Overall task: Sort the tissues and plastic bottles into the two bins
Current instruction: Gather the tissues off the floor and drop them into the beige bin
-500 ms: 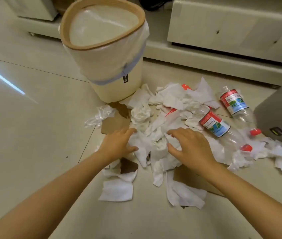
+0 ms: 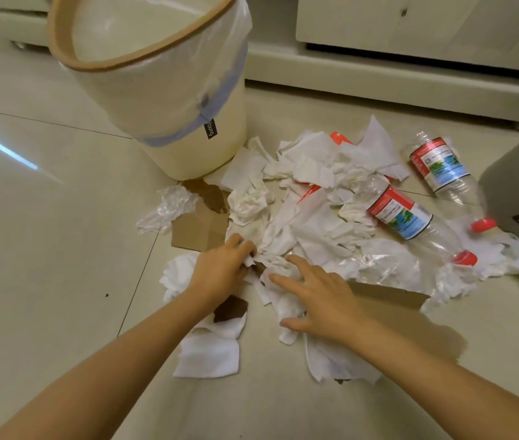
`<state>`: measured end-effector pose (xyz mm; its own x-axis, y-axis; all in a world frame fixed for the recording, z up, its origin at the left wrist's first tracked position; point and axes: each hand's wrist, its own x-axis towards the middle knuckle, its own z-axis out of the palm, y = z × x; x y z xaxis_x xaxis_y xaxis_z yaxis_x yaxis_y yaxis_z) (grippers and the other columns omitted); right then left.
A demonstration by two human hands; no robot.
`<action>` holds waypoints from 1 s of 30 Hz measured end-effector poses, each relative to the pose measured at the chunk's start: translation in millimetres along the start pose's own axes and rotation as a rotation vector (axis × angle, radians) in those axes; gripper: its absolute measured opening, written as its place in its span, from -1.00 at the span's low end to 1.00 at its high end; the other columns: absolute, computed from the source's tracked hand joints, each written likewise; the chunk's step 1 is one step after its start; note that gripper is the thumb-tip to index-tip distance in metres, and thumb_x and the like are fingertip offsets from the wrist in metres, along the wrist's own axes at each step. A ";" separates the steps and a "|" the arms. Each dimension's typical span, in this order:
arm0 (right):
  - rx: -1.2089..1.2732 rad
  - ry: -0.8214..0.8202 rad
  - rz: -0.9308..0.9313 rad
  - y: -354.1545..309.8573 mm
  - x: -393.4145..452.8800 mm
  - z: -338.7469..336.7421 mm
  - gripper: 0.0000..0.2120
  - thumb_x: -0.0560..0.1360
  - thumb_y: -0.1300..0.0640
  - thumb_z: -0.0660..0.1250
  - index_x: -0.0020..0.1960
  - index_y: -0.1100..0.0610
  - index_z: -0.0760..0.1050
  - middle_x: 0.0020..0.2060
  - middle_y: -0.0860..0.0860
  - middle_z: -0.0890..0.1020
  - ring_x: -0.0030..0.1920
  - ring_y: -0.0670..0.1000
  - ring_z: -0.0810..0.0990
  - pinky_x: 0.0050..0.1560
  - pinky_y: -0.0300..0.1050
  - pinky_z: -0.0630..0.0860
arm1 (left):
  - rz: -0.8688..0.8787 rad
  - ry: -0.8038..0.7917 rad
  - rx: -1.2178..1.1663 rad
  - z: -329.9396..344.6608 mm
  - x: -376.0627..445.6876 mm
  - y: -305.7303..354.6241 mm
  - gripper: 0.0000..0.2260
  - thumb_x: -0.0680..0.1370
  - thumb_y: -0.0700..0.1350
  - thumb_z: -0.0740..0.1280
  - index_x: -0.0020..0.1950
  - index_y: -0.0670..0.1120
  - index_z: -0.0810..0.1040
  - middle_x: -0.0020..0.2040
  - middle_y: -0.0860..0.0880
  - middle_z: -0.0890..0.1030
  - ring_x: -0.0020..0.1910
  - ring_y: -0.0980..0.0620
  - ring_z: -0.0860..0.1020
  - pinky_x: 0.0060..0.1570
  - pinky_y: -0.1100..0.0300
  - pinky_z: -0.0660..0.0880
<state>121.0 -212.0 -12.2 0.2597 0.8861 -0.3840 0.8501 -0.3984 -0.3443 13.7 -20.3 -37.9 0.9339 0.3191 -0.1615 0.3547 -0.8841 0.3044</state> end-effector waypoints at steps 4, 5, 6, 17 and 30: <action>-0.151 0.000 -0.053 5.0 8.0 10.7 -0.28 0.27 -0.13 0.49 0.33 -0.14 0.21 0.37 0.10 0.35 0.08 0.16 0.50 -0.23 0.01 0.48 | -0.092 0.046 -0.067 -6.3 -7.4 -10.2 -0.83 0.49 -0.12 0.38 0.06 0.01 0.57 -0.02 0.01 0.54 -0.20 -0.05 0.55 -0.39 0.18 0.40; -0.188 0.002 -0.065 6.1 9.1 12.6 -0.33 0.19 -0.07 0.55 0.21 -0.07 0.33 0.23 0.09 0.48 -0.07 0.14 0.55 -0.39 -0.06 0.42 | -0.105 0.058 -0.072 -8.1 -8.5 -11.2 -0.84 0.48 -0.14 0.38 0.06 0.01 0.57 -0.02 0.01 0.55 -0.19 -0.04 0.55 -0.38 0.19 0.40; -0.218 0.013 -0.072 8.3 9.9 15.4 -0.41 0.12 -0.01 0.60 0.05 0.00 0.41 0.08 0.07 0.56 -0.19 0.11 0.55 -0.49 -0.13 0.32 | -0.113 0.066 -0.071 -11.3 -9.2 -11.5 -0.84 0.48 -0.14 0.37 0.05 0.01 0.57 -0.03 0.01 0.56 -0.19 -0.04 0.55 -0.39 0.20 0.39; 0.282 0.178 0.014 14.5 7.8 -22.2 -0.82 0.44 0.30 0.29 -0.03 0.15 0.61 -0.15 0.10 0.55 -0.17 0.13 0.54 -0.26 -0.14 0.25 | -0.116 0.184 -0.065 -64.1 -5.9 -3.2 -0.83 0.47 -0.18 0.40 0.03 0.02 0.60 -0.05 0.08 0.57 -0.21 0.07 0.48 -0.39 0.28 0.35; -0.149 -0.035 -0.143 23.0 -11.0 -1.5 -0.58 0.30 -0.05 0.46 0.05 0.08 0.42 0.03 0.09 0.48 -0.16 0.12 0.51 -0.44 -0.13 0.16 | 0.100 0.127 0.164 -155.3 8.0 -18.9 -0.82 0.45 -0.06 0.46 0.04 0.00 0.62 -0.05 0.07 0.60 -0.20 0.01 0.58 -0.35 0.12 0.52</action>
<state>138.4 -230.6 -14.6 0.1174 0.9215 -0.3702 0.9363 -0.2269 -0.2679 21.6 52.0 100.9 0.9659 0.2586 -0.0152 0.2578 -0.9537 0.1546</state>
